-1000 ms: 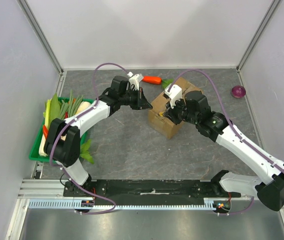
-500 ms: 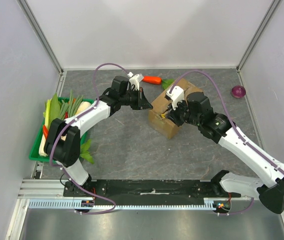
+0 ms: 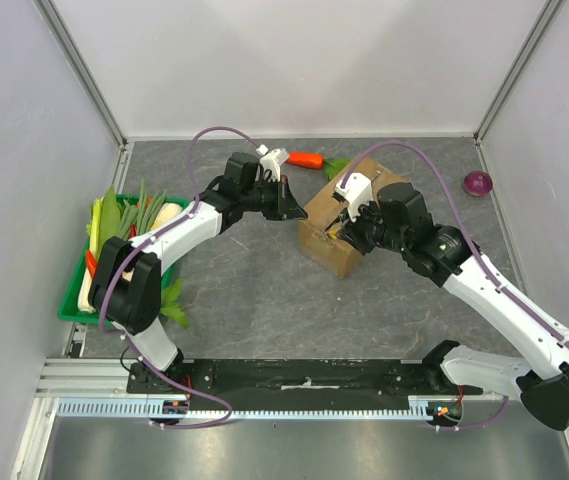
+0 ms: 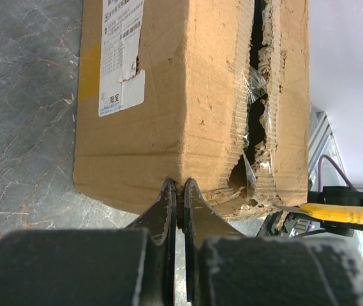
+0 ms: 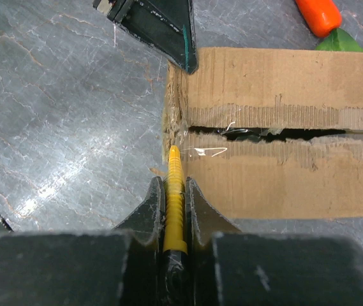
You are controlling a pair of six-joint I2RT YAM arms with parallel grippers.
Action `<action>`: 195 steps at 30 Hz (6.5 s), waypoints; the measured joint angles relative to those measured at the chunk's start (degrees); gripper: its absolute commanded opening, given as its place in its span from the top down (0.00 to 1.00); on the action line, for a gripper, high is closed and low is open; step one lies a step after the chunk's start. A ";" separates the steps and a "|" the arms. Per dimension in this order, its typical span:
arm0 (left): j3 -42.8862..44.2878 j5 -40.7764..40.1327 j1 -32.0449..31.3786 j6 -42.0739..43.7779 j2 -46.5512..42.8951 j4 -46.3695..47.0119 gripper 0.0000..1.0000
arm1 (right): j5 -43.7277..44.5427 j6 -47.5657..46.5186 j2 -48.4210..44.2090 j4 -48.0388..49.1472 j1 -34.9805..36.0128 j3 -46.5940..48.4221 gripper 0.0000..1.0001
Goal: Unpack the express box
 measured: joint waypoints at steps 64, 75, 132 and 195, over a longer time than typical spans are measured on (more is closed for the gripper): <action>0.44 0.59 0.90 0.90 0.00 -0.55 0.98 | 0.79 6.69 -1.77 3.32 -0.02 -2.29 1.00; 0.44 0.55 0.92 0.87 0.00 -0.48 0.98 | 6.91 10.49 -0.13 9.46 3.30 -0.39 1.00; 4.94 -1.88 1.29 -0.13 -4.13 -0.79 0.34 | 35.01 11.21 -3.52 5.68 6.86 7.43 1.00; 19.65 -26.86 13.27 -4.55 4.52 -21.46 0.53 | 24.65 26.91 9.77 2.05 -15.19 0.39 1.00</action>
